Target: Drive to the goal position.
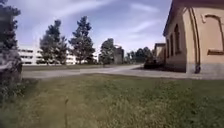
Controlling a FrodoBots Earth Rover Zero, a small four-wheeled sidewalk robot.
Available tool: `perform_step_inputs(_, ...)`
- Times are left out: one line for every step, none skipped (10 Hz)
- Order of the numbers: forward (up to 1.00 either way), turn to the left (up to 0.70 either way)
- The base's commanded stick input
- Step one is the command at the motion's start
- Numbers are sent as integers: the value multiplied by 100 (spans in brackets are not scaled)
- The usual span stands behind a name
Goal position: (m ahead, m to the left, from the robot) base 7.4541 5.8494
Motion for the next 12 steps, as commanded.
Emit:
perform_step_inputs(70, 35)
perform_step_inputs(70, 35)
perform_step_inputs(70, 35)
perform_step_inputs(70, 35)
perform_step_inputs(70, 35)
perform_step_inputs(70, 35)
perform_step_inputs(70, 35)
perform_step_inputs(70, 35)
perform_step_inputs(70, 29)
perform_step_inputs(70, 20)
perform_step_inputs(70, 12)
perform_step_inputs(70, 5)
